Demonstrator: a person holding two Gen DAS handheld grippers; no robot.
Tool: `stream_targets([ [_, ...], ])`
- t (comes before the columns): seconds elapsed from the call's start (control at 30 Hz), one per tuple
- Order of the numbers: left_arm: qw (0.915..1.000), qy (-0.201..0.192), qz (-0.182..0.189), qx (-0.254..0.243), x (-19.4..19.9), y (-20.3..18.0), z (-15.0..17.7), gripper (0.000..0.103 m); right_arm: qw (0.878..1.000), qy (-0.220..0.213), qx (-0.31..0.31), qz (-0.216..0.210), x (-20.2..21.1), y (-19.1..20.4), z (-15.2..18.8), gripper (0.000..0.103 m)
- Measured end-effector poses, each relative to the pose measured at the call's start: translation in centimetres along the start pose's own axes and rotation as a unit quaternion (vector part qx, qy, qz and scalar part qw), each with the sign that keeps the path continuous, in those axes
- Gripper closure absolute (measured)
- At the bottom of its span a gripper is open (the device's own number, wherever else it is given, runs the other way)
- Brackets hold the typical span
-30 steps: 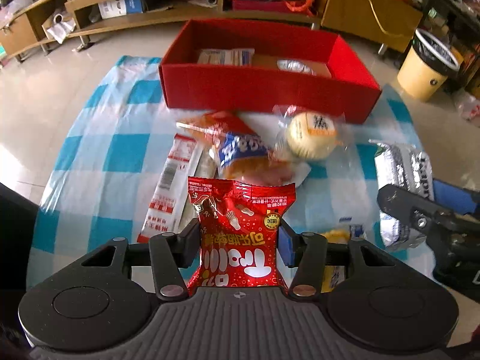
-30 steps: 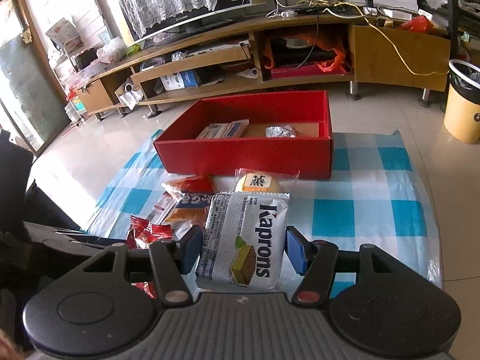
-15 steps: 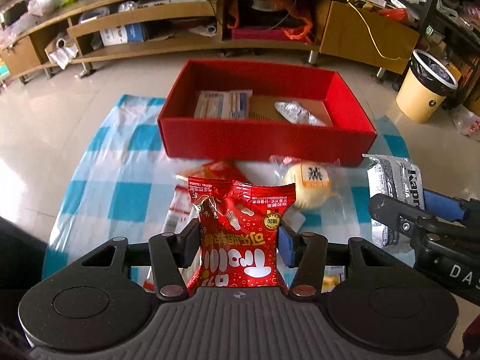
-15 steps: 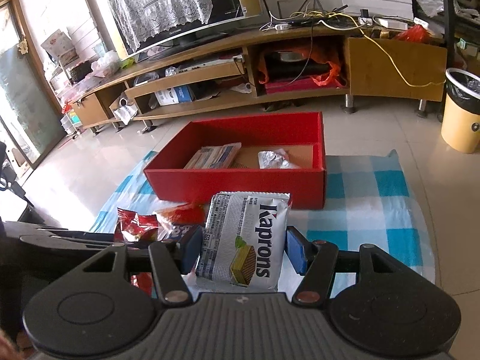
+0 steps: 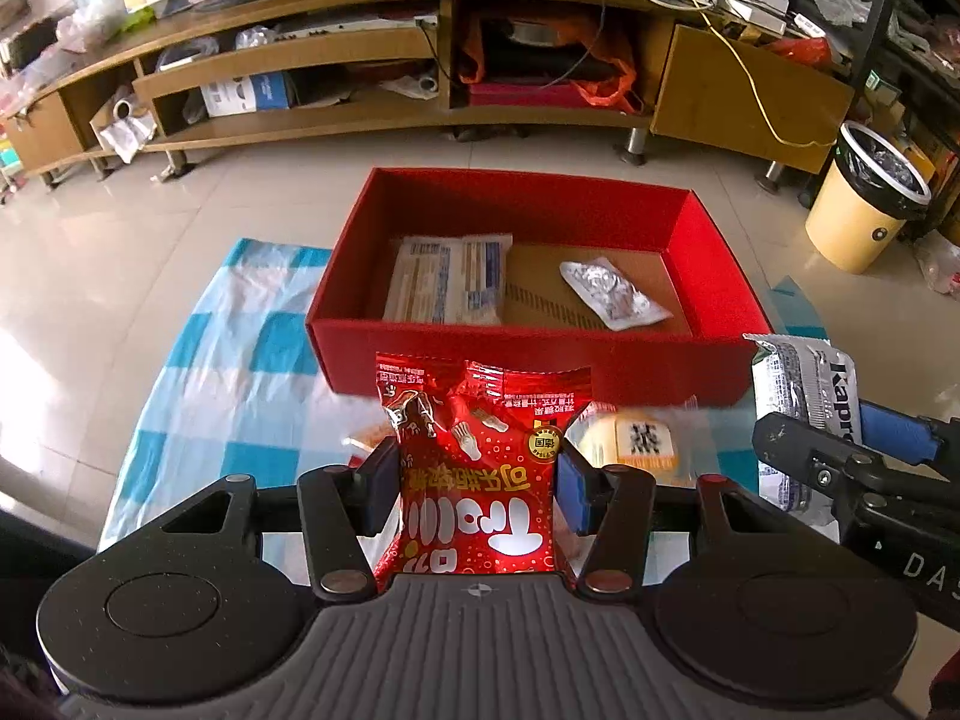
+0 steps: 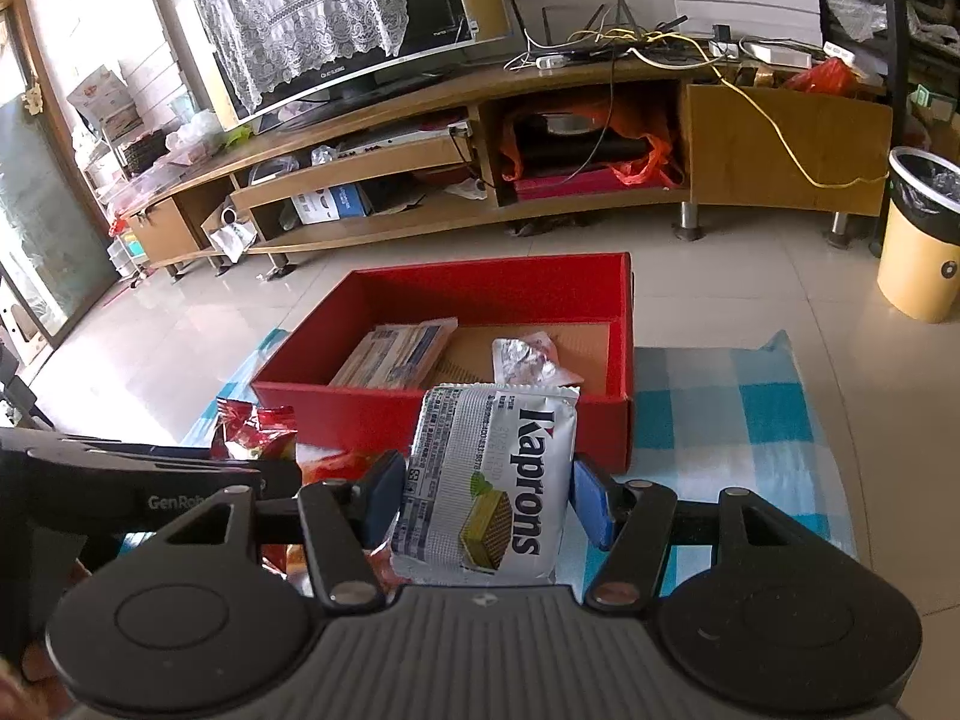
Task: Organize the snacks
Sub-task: 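Carry the red bag with left tool over the red box while right tool carries the Kaprons packet there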
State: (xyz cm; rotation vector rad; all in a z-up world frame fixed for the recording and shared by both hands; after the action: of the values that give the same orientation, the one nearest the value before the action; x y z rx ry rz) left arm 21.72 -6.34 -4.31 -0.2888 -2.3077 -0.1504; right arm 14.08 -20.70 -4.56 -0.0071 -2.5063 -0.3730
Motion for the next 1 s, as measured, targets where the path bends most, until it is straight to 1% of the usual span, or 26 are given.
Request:
stream_targets([
  [0.6,0.9999,-0.009,-0.011,0.002,-4.2,0.3,-4.3,0.043,1.000,0.003,0.010,0.002,-5.6,-0.8,-3.1,0.047],
  [0.83,0.9998,-0.019,-0.010,0.004,-5.9,-0.2,-6.0,0.043,1.000,-0.002,0.014,0.003,-7.2,-1.0,-4.4,0.047],
  [1.0,0.9996,-0.023,-0.016,-0.006,-7.8,-0.8,-7.1,0.043,1.000,-0.006,0.018,0.001,-9.1,-1.2,-5.1,0.047],
])
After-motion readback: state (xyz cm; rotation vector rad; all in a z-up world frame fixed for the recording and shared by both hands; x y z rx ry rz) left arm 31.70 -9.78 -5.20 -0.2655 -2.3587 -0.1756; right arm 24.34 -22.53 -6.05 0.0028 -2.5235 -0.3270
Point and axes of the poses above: each gripper's, at about its wrist camera, not at the fingertips, and x roughly against the way its jaws point, y to its left, z to its underside, the point moved 6 cm from there along -x, roughly the way its jaws point, and after that the axes turned 11 degrees about -y, right-handed, at the moved point
